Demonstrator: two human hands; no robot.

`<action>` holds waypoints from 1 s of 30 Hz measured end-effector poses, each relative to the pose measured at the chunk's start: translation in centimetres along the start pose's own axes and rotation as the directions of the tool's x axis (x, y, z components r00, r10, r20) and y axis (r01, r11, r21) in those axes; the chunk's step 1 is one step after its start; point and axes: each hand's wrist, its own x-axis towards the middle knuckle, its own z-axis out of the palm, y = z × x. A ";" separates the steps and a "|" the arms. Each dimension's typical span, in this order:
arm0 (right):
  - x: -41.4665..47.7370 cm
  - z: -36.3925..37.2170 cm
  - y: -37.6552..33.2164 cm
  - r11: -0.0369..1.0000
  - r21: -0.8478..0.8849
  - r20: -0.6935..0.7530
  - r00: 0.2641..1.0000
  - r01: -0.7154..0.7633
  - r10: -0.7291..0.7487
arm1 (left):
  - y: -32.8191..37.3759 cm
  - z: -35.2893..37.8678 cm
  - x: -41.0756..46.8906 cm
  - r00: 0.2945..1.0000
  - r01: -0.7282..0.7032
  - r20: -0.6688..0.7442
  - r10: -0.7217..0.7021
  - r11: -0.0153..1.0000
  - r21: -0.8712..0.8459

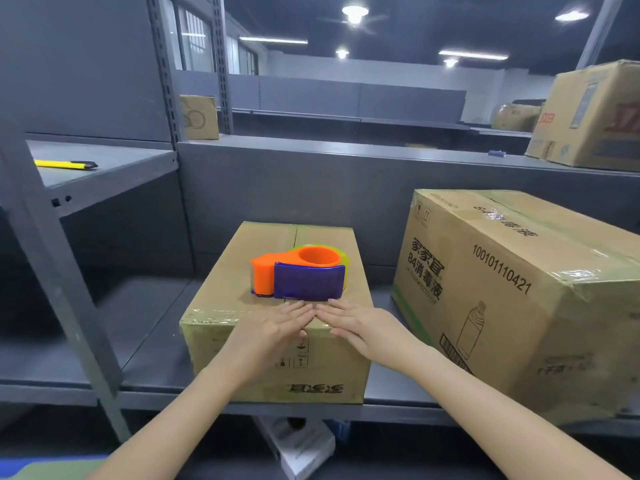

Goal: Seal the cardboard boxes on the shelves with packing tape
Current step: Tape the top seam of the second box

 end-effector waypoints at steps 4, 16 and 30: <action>-0.1 0.4 -0.3 0.999 0.041 -0.031 0.999 -0.032 0.034 | -0.2 0.3 -0.3 0.999 0.001 -0.037 -0.003 0.999 -0.041; 0.7 1.5 -1.5 0.990 0.134 -0.119 0.991 -0.046 0.062 | -0.7 -0.6 -1.5 0.994 0.092 -0.042 -0.098 0.988 -0.125; 5.9 3.1 -5.3 0.996 0.092 -0.162 0.986 -0.020 0.035 | -6.3 -2.4 -4.9 0.991 0.135 0.010 -0.135 0.979 -0.155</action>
